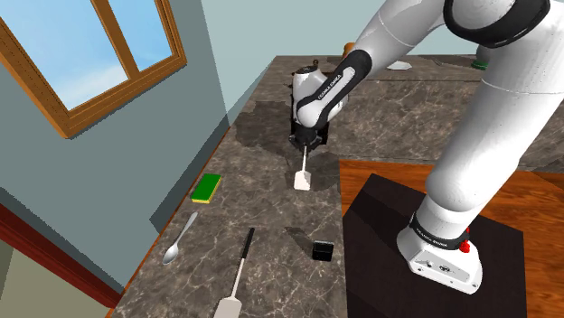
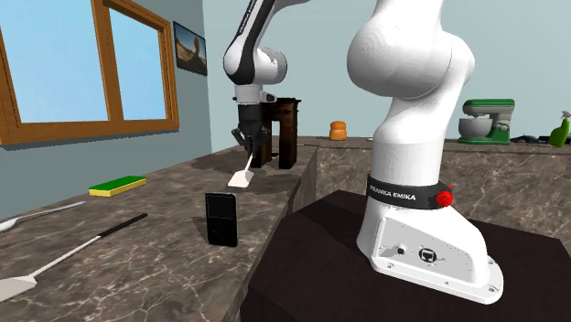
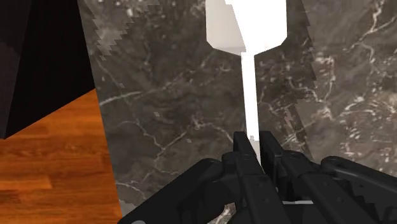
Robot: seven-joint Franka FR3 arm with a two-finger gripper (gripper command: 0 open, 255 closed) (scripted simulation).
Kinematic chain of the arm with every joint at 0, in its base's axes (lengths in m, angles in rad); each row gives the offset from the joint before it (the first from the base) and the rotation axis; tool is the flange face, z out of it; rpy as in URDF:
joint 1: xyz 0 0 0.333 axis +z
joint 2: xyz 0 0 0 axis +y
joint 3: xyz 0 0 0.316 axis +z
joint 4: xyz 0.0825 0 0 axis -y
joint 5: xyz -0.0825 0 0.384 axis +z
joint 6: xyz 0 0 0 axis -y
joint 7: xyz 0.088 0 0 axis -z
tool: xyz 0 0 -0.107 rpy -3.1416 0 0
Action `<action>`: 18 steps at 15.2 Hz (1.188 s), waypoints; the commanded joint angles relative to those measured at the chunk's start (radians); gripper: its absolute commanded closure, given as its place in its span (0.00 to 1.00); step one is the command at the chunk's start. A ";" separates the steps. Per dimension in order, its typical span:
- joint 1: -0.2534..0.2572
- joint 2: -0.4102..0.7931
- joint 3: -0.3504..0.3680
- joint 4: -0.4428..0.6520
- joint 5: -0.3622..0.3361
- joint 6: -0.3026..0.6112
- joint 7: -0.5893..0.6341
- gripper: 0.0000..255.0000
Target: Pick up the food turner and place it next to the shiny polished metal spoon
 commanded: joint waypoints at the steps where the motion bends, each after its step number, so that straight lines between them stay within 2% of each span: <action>1: 0.023 -0.004 0.020 0.002 -0.002 -0.009 0.044 1.00; 9: 0.141 0.047 0.112 0.072 -0.038 -0.045 0.280 1.00; 18: 0.284 0.171 0.185 0.240 -0.105 -0.119 0.533 1.00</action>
